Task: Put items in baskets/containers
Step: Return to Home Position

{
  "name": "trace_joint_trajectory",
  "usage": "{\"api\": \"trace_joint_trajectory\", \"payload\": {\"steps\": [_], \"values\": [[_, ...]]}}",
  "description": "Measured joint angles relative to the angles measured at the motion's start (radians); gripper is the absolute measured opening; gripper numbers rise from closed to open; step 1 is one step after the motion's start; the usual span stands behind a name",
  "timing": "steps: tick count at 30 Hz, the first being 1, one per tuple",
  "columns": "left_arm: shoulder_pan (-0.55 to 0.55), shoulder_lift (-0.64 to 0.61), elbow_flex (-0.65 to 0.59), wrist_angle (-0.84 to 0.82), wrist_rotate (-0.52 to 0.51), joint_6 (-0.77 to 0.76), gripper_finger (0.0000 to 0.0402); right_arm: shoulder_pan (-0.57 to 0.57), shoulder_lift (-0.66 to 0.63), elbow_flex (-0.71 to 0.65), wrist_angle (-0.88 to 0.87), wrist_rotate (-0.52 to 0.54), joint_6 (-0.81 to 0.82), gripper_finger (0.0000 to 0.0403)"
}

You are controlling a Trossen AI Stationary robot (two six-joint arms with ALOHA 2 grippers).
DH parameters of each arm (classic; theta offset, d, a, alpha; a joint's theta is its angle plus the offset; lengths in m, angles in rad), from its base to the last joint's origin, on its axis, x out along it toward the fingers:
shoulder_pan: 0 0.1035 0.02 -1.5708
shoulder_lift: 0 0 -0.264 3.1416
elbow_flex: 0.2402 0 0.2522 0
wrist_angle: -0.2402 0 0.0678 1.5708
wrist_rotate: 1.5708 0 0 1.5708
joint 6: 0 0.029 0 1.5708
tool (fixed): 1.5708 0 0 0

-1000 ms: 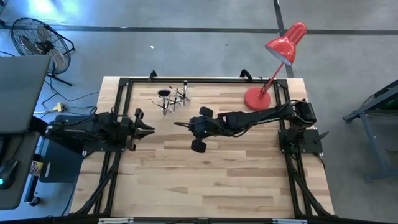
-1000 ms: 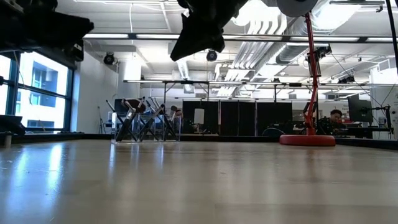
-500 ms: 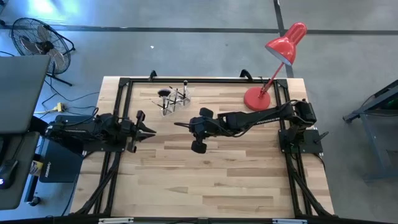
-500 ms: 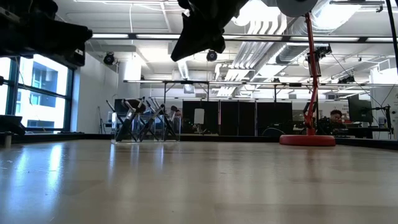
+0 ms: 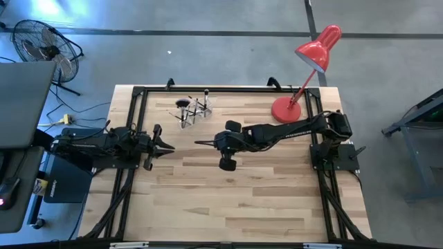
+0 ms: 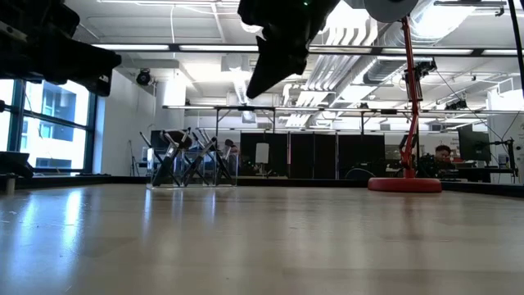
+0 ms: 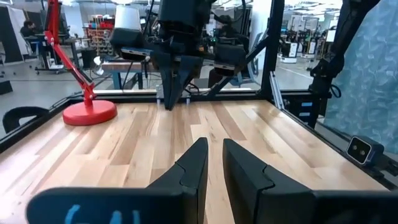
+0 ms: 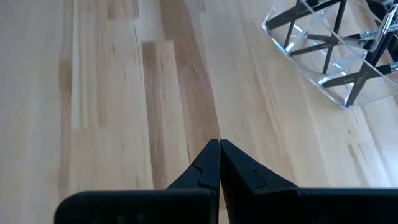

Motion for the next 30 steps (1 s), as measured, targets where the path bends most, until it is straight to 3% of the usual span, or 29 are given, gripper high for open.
{"api": "trace_joint_trajectory", "payload": {"steps": [8,13,20,27,30], "values": [[0.000,0.000,0.000,0.000,-0.001,0.000,0.0048,-0.002,-0.006,-0.018,-0.089,-0.001,-0.074,0.0001],[0.000,0.000,0.000,0.000,-0.001,0.000,0.0048,0.007,-0.093,-0.209,0.031,-0.029,-0.083,0.0001],[0.000,0.000,0.000,0.000,-0.003,0.000,0.0048,0.017,-0.368,-0.617,0.344,-0.116,-0.073,0.0000],[0.000,0.000,0.000,0.000,-0.003,-0.001,0.0048,0.016,-0.757,-0.958,0.423,-0.121,-0.001,0.0000],[0.000,0.000,0.000,0.000,-0.003,-0.001,0.0048,0.016,-0.937,-1.088,0.479,-0.178,0.013,0.0000]]}}
